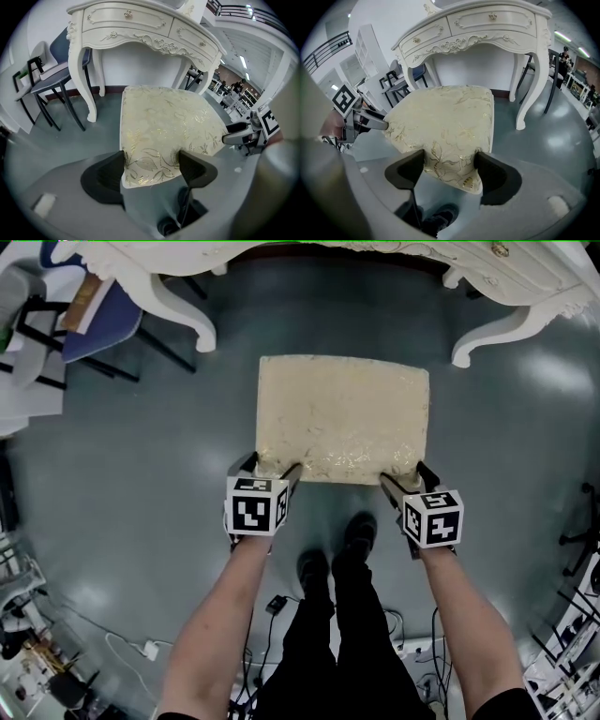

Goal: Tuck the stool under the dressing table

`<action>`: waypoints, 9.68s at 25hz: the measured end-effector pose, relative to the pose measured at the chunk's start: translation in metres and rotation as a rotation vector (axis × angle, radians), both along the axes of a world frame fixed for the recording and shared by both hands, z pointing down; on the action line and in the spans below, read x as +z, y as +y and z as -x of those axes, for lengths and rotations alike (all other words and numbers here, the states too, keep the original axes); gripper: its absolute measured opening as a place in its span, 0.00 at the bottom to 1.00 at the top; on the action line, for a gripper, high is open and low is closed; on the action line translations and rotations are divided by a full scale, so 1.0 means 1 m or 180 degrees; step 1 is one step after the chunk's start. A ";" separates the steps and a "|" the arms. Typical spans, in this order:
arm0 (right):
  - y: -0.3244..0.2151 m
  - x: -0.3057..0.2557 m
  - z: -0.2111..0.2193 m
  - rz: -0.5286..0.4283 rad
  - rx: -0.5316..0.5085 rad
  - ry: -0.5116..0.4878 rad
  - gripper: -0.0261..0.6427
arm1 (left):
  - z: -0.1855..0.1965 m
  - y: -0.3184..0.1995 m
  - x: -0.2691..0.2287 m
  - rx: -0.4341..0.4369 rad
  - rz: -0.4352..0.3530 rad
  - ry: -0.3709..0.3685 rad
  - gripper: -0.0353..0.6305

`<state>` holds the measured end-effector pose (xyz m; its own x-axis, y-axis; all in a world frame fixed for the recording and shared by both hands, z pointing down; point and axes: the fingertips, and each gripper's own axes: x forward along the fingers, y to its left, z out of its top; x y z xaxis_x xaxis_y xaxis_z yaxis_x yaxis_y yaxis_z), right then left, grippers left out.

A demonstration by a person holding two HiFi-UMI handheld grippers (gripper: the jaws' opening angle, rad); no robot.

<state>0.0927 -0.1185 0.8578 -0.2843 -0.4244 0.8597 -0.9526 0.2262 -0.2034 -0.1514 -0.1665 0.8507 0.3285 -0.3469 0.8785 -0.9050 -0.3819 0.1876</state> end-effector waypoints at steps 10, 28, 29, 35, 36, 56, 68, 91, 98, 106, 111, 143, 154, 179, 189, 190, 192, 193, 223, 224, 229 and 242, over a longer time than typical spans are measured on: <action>-0.047 -0.004 -0.018 -0.0016 -0.0201 -0.0006 0.58 | -0.015 -0.035 -0.002 -0.0221 0.0064 -0.0110 0.64; -0.179 -0.008 -0.031 -0.0134 -0.0054 0.0060 0.58 | -0.027 -0.166 -0.011 -0.0039 -0.0171 0.0213 0.65; -0.187 -0.008 -0.030 -0.0153 -0.0033 0.0058 0.58 | -0.026 -0.175 -0.012 -0.0004 -0.0168 0.0248 0.65; -0.226 -0.012 -0.026 -0.0247 0.0161 0.0022 0.58 | -0.024 -0.227 -0.016 0.0136 -0.0238 0.0251 0.65; -0.234 -0.013 -0.025 -0.0284 0.0188 0.0019 0.59 | -0.024 -0.237 -0.018 0.0133 -0.0280 0.0257 0.65; -0.264 -0.023 -0.043 -0.0398 0.0389 -0.0034 0.38 | -0.020 -0.260 -0.019 -0.0101 -0.0547 0.0023 0.43; -0.327 -0.020 -0.046 -0.0750 0.0292 -0.0062 0.42 | -0.023 -0.322 -0.026 0.0048 -0.0830 0.0099 0.43; -0.330 -0.042 -0.037 -0.0651 0.0020 -0.0090 0.12 | -0.019 -0.320 -0.029 -0.0182 -0.0733 0.0147 0.34; -0.338 -0.026 -0.027 -0.0722 -0.0035 0.0085 0.11 | -0.019 -0.322 -0.019 -0.0101 -0.0835 0.0102 0.33; -0.347 -0.028 -0.012 -0.1038 -0.0280 0.0142 0.11 | -0.009 -0.349 -0.021 -0.0175 -0.1033 0.0009 0.33; -0.362 -0.030 -0.027 -0.1105 -0.0092 0.0279 0.11 | -0.019 -0.350 -0.021 -0.0082 -0.1014 0.0027 0.32; -0.445 -0.041 -0.052 -0.1629 0.0191 0.0093 0.11 | -0.033 -0.424 -0.022 -0.0060 -0.1462 0.0083 0.27; -0.370 -0.095 -0.023 -0.1243 0.0186 -0.0127 0.08 | -0.042 -0.350 -0.091 0.0025 -0.1258 0.0208 0.22; -0.217 -0.351 0.090 -0.1079 -0.0242 -0.0580 0.04 | 0.013 -0.213 -0.380 -0.0075 -0.1483 0.0462 0.08; -0.185 -0.418 0.063 -0.1150 -0.0249 -0.0442 0.04 | 0.023 -0.184 -0.429 -0.0205 -0.1495 0.0727 0.08; -0.184 -0.423 0.056 -0.1163 -0.0220 -0.0425 0.04 | 0.019 -0.182 -0.433 -0.0194 -0.1497 0.0757 0.08; -0.180 -0.431 0.044 -0.1189 -0.0148 -0.0410 0.04 | 0.010 -0.180 -0.440 -0.0163 -0.1495 0.0804 0.08; -0.177 -0.435 0.039 -0.1199 -0.0119 -0.0413 0.04 | 0.006 -0.178 -0.443 -0.0147 -0.1490 0.0825 0.08; -0.134 -0.466 -0.231 -0.1611 0.0055 -0.0784 0.04 | -0.206 -0.110 -0.513 -0.0361 -0.1536 0.0592 0.08; -0.137 -0.472 -0.232 -0.1665 0.0050 -0.0803 0.04 | -0.210 -0.109 -0.520 -0.0338 -0.1560 0.0591 0.08; -0.147 -0.506 -0.212 -0.1883 -0.0070 -0.0973 0.04 | -0.219 -0.116 -0.551 -0.0202 -0.1769 0.0632 0.08; -0.176 -0.658 -0.089 -0.2676 -0.0803 -0.1017 0.04 | -0.191 -0.144 -0.662 0.1028 -0.2452 0.0398 0.08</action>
